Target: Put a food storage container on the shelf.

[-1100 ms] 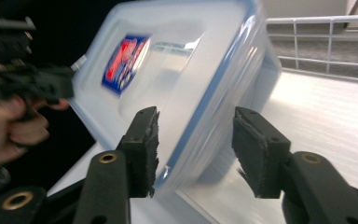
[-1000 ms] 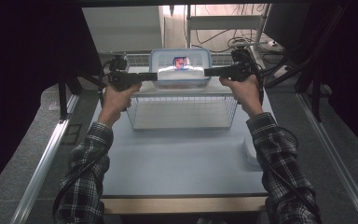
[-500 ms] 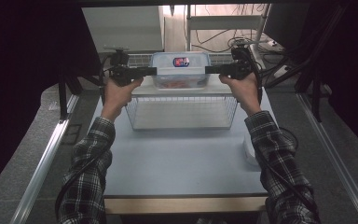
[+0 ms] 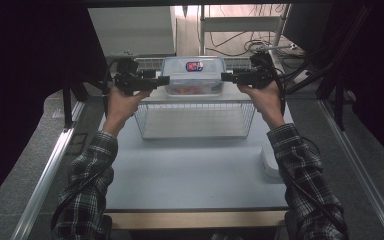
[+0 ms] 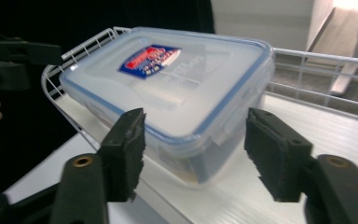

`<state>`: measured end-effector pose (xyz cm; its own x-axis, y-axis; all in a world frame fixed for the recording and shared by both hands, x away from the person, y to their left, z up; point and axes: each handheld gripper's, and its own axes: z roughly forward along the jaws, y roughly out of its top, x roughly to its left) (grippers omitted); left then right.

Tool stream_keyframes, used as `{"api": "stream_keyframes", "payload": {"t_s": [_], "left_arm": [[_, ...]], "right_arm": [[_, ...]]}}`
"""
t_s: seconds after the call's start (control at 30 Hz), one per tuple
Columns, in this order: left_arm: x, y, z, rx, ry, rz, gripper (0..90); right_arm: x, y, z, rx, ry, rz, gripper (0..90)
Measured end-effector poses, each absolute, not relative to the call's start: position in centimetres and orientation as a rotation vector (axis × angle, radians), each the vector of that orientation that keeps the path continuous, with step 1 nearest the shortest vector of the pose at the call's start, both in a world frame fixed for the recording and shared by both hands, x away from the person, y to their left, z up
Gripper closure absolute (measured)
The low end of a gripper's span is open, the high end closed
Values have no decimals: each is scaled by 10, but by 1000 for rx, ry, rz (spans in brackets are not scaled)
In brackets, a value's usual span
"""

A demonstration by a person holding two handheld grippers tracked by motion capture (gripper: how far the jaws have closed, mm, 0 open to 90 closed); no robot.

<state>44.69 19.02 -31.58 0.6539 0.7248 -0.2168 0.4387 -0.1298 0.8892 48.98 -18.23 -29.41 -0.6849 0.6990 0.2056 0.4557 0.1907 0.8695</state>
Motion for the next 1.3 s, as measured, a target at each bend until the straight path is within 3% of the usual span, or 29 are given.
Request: {"api": "stream_keyframes", "payload": {"t_s": [0.6,0.9,1.3], "left_arm": [[416,193,-342,1866,864,344,45],[391,190,-355,1910,807,454,45],[363,188,-373,1883,790,430,6]], "right_arm": [[457,-191,-313,962,2254,1426,174],[432,-192,-326,880,2282,1380,107],[409,-207,-344,902,2288,1372,66]]}}
